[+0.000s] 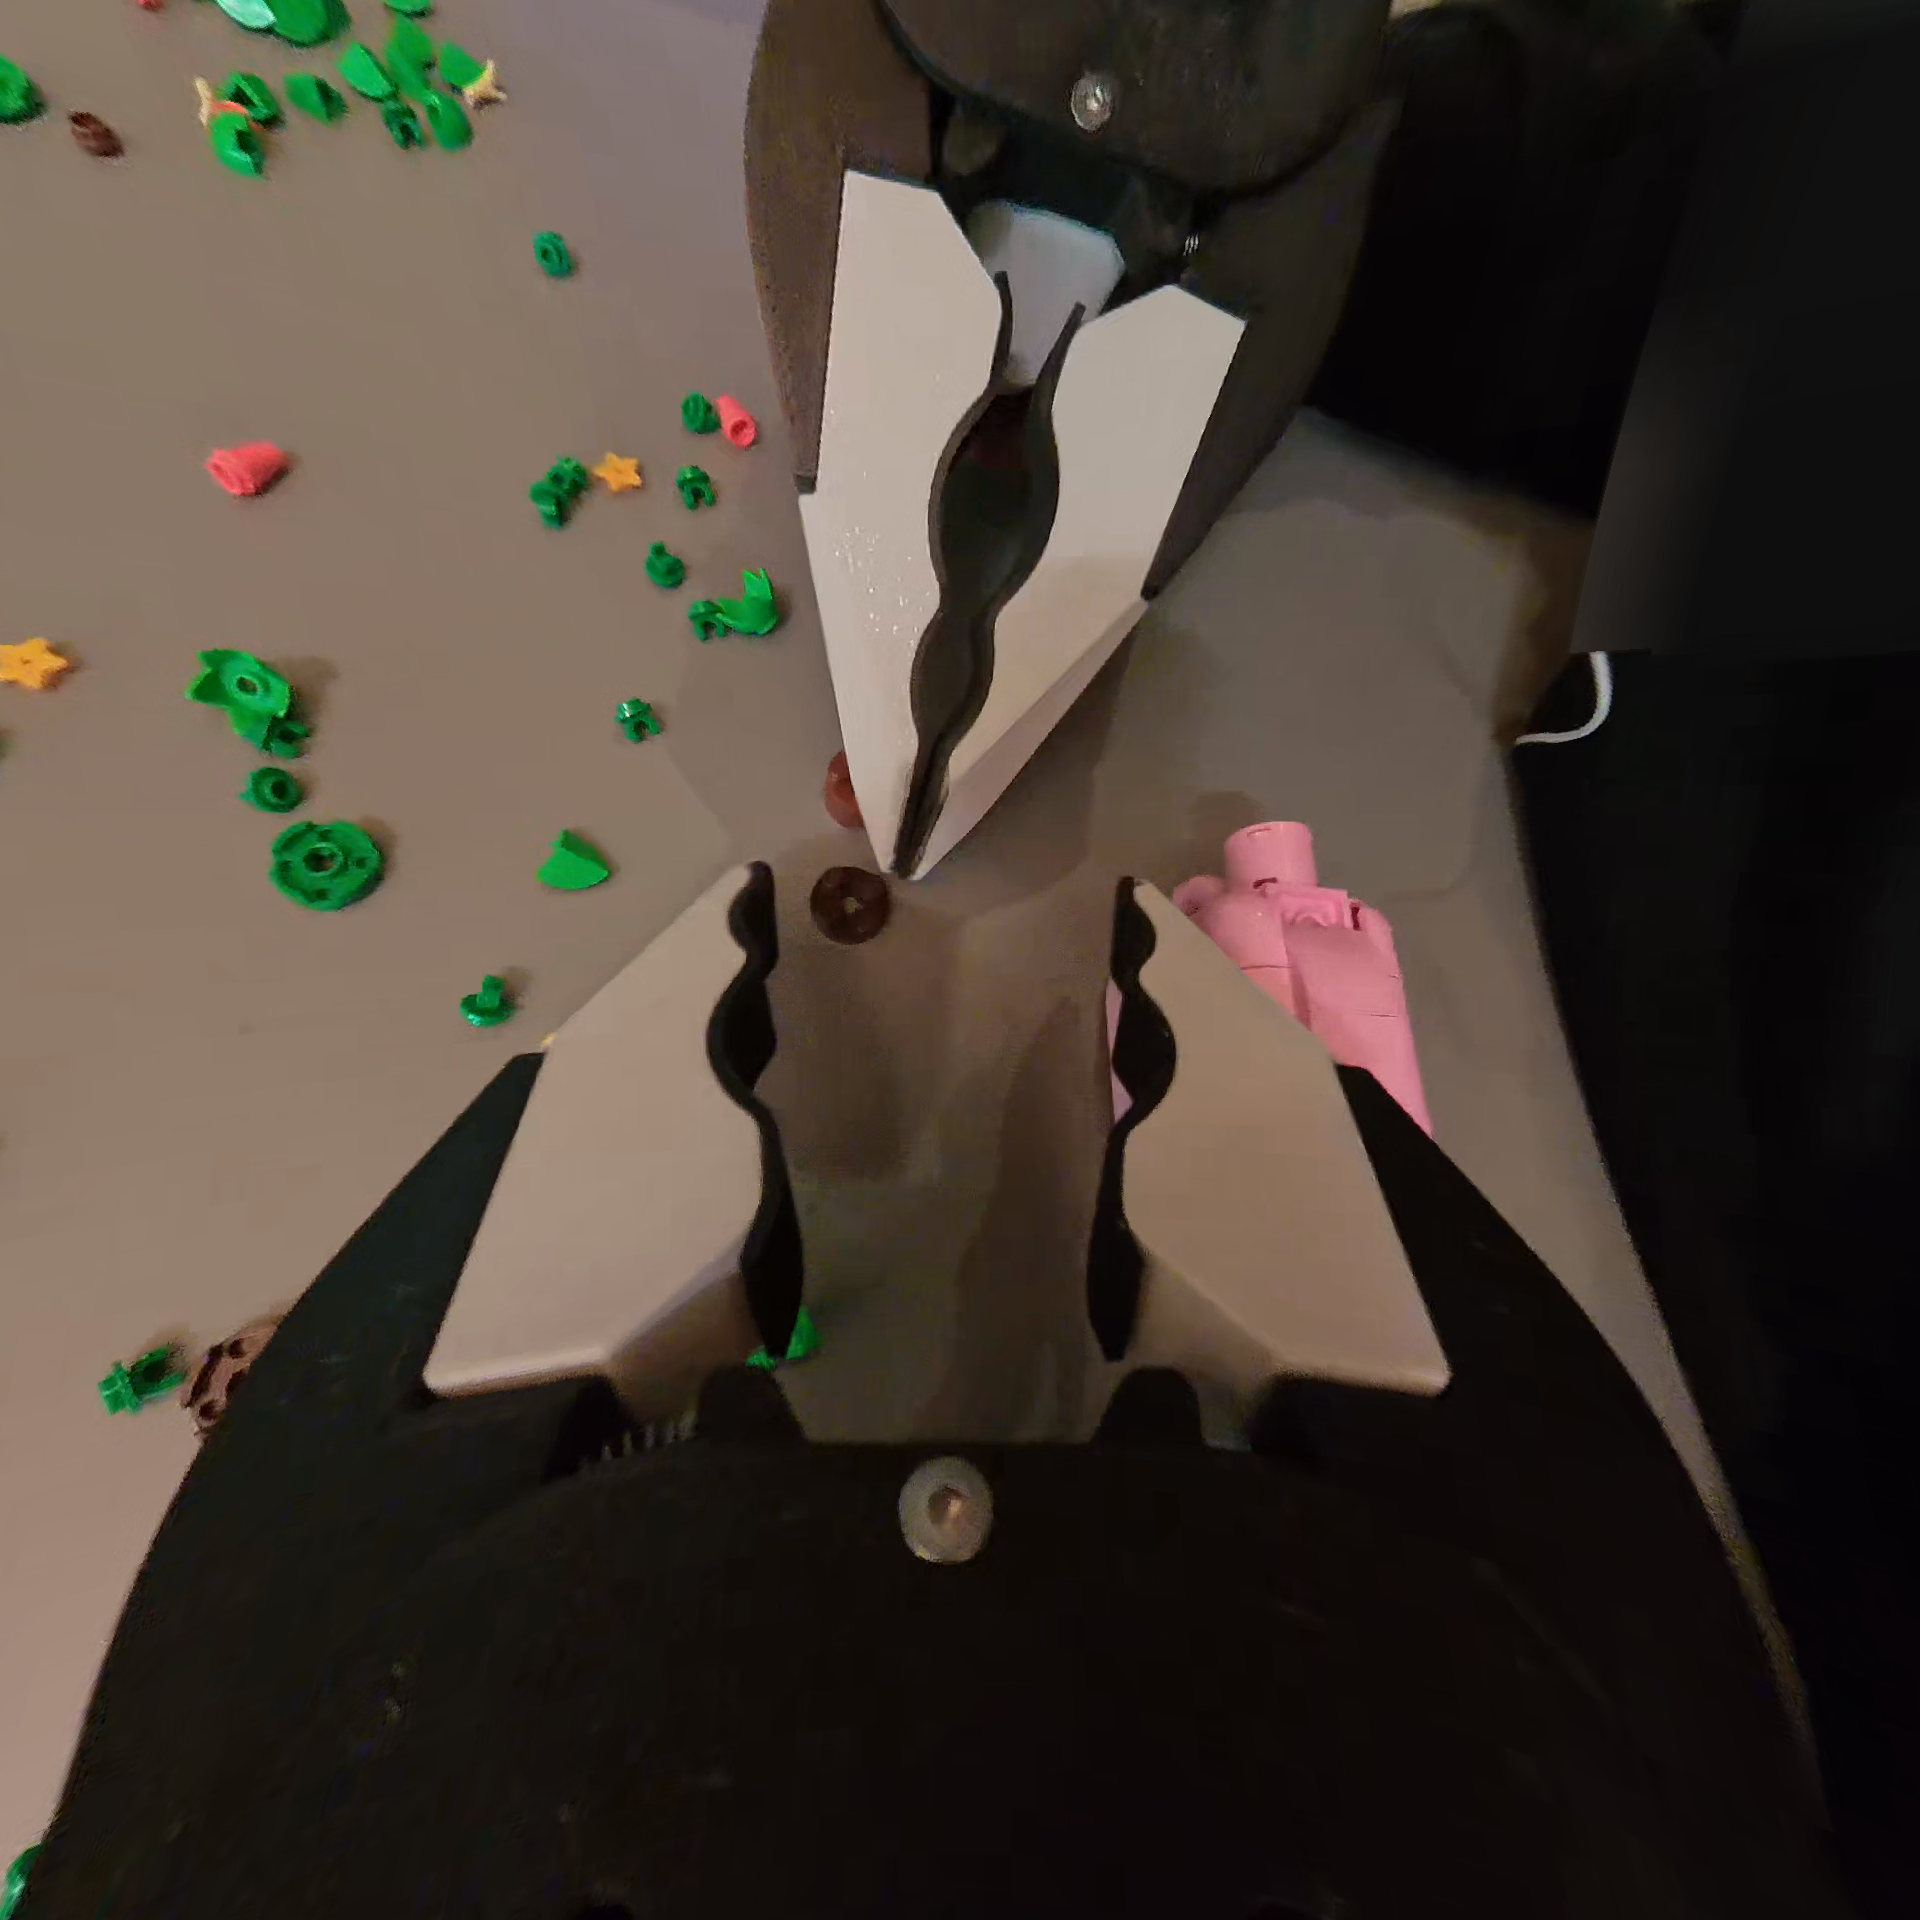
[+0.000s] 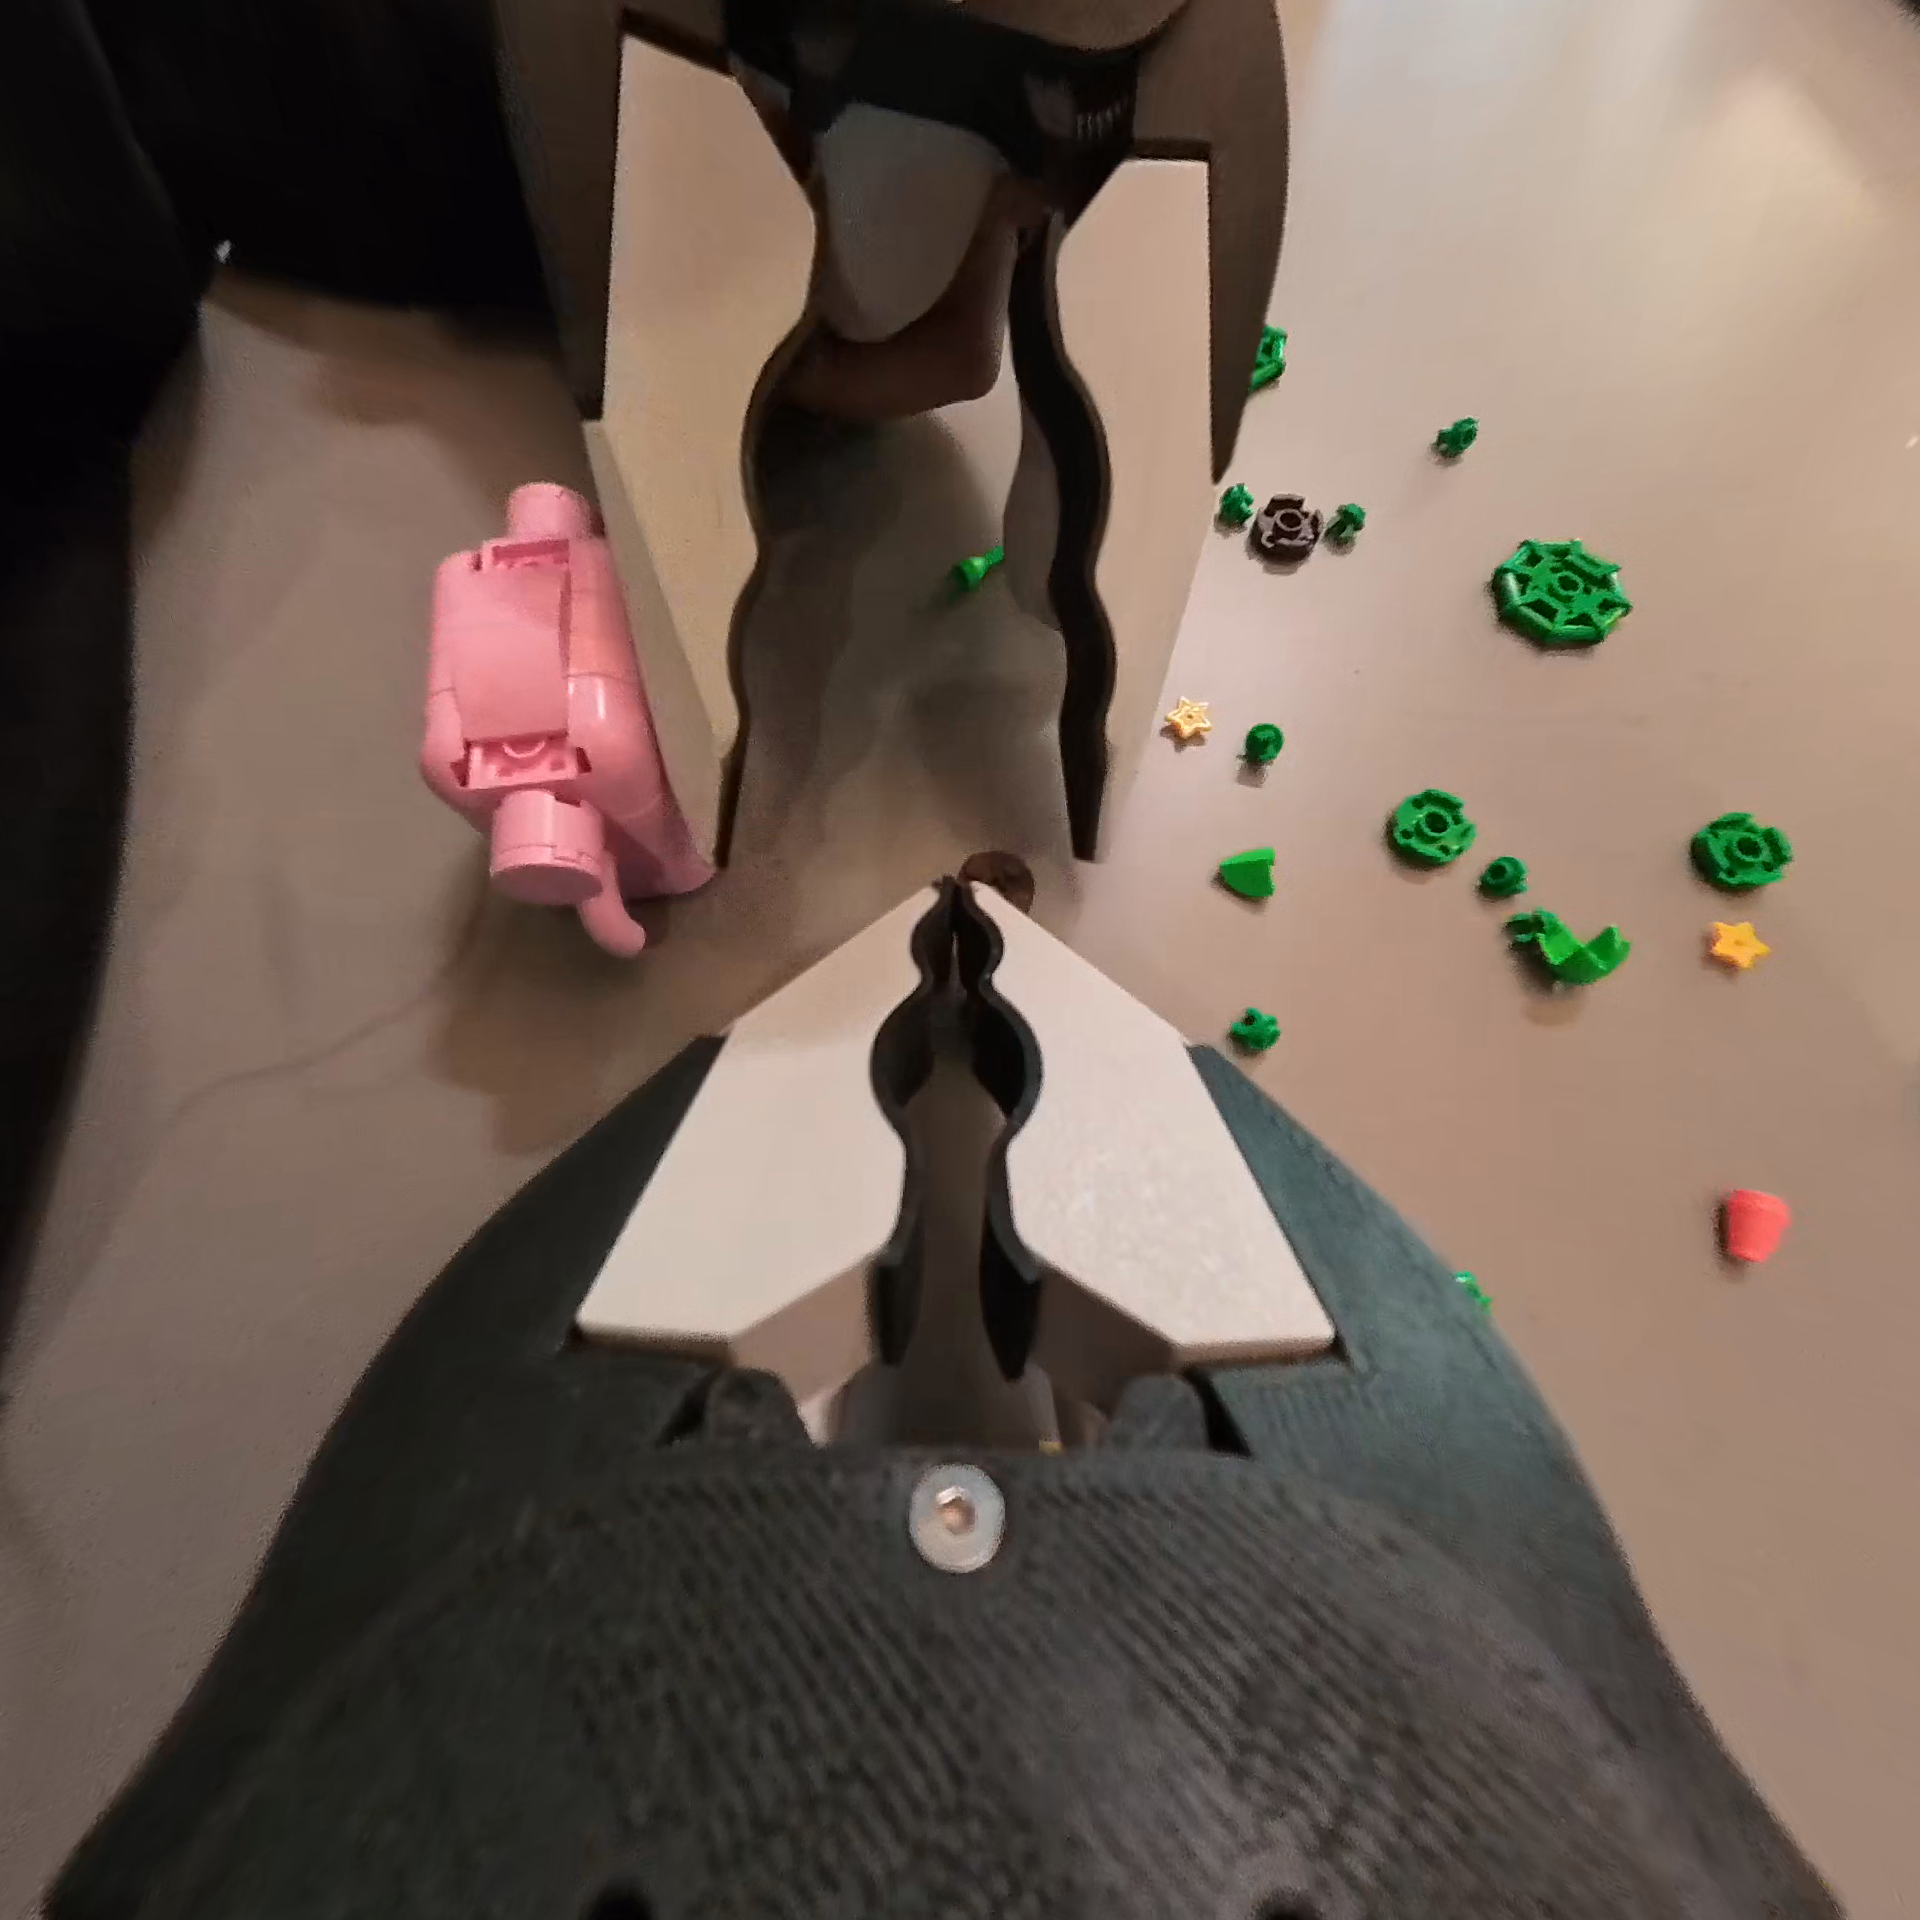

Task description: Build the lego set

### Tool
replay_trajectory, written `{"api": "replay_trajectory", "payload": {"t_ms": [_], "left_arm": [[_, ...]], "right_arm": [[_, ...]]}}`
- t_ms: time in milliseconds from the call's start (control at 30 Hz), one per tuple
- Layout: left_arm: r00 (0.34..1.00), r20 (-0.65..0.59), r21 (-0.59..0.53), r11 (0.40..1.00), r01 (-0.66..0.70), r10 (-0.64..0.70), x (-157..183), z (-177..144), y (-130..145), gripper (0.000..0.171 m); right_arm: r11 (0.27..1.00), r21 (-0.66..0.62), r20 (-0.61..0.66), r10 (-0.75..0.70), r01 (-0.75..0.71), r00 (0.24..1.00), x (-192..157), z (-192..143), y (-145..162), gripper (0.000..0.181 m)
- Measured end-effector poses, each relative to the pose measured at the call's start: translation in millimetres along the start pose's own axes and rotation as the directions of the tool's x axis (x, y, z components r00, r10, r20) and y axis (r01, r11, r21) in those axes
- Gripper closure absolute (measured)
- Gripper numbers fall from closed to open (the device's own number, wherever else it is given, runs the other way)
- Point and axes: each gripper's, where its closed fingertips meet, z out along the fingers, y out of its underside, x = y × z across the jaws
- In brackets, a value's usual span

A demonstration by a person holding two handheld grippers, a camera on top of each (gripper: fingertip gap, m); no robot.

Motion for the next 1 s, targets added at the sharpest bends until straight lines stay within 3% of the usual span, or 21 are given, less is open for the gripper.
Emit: {"api": "replay_trajectory", "payload": {"t_ms": [467, 600, 700, 833, 1000], "left_arm": [[1.000, -0.029, -0.065, 0.998, 0.005, -0.007, 4.5, 2.2, 10.7, 0.114], [0.999, -0.032, -0.063, 0.998, 0.016, -0.018, 1.7, -3.8, 12.3, 0.116], [0.999, -0.039, -0.037, 0.999, 0.018, -0.019, 2.4, -6.2, 8.7, 0.114], [0.999, -0.044, 0.028, 1.000, 0.005, -0.004, 5.9, -5.5, -1.7, 0.105], [0.998, -0.068, -0.018, 1.000, 0.008, -0.009, 10.1, -0.4, 5.7, 0.105]], "right_arm": [[0.999, -0.034, -0.052, 0.011, -0.013, 0.999, 7.6, 2.4, 4.9, 0.181], [1.000, -0.017, 0.002, -0.021, 0.021, 1.000, -3.1, 1.9, 1.9, 0.181], [0.999, -0.011, 0.053, -0.042, 0.043, 0.998, -14.9, 4.6, -1.2, 0.181], [0.998, -0.047, 0.019, -0.049, 0.050, 0.999, -12.1, 9.8, 2.1, 0.181], [0.999, -0.040, -0.006, -0.032, 0.032, 0.999, -7.5, 9.1, 0.9, 0.181]]}}
